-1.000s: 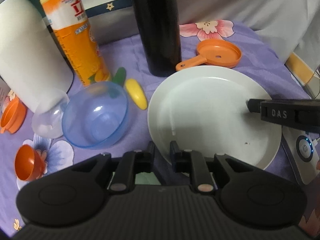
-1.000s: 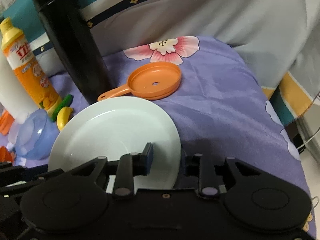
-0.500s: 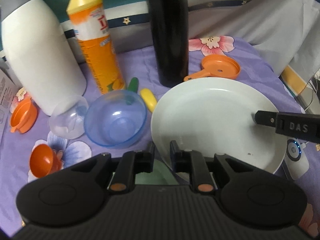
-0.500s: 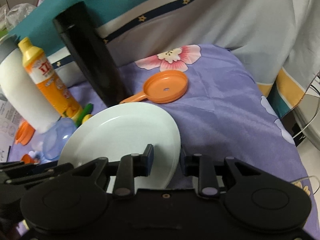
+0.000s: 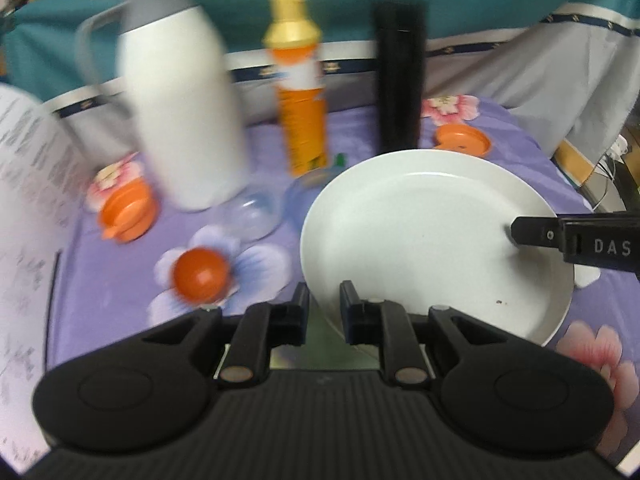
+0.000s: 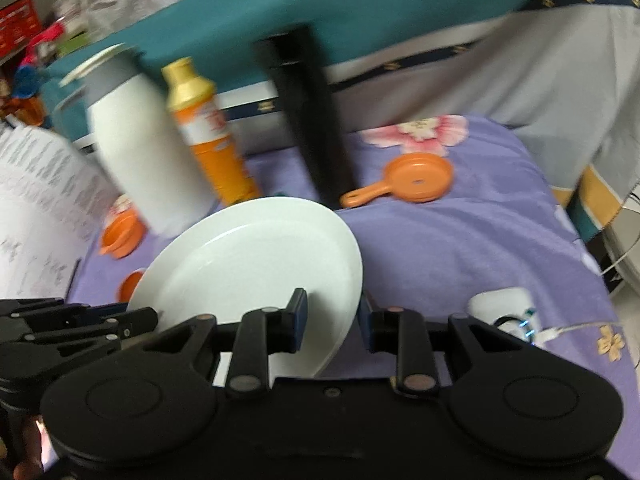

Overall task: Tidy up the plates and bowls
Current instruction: 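Carry the white plate beside the booklet, lower it, open the right gripper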

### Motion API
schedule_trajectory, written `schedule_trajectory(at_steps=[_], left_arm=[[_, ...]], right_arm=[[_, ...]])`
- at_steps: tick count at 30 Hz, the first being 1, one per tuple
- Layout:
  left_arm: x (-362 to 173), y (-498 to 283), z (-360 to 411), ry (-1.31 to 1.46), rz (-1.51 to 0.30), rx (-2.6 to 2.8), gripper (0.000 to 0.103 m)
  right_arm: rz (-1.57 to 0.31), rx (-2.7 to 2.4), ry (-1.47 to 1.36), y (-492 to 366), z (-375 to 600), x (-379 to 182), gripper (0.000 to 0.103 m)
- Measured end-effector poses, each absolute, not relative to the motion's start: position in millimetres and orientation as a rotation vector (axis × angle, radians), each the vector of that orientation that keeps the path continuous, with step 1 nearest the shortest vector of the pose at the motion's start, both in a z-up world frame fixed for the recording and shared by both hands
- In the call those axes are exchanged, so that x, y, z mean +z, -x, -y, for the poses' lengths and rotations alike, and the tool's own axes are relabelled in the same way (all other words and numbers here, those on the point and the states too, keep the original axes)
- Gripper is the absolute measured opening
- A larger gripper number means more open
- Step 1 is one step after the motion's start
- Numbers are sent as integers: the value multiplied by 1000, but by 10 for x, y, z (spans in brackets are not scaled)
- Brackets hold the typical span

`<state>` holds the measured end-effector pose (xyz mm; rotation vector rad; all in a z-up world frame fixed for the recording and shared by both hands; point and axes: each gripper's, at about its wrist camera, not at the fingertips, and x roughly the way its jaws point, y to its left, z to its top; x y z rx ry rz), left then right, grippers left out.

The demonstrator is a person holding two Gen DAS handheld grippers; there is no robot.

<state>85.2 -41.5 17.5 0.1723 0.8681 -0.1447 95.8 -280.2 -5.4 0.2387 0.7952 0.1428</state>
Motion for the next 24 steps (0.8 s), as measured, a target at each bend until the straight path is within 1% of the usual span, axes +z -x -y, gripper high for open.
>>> schedule_trajectory(at_steps=[10, 19, 24], left_arm=[[271, -161, -700, -128, -898, -36, 16], [98, 353, -1471, -98, -924, 8, 17], [-39, 552, -1821, -63, -939, 41, 20]], right_arm=[[-836, 298, -203, -425, 1610, 120, 27], [-925, 371, -146, 4, 771, -12, 27], [-976, 413, -84, 145, 337, -111, 27]])
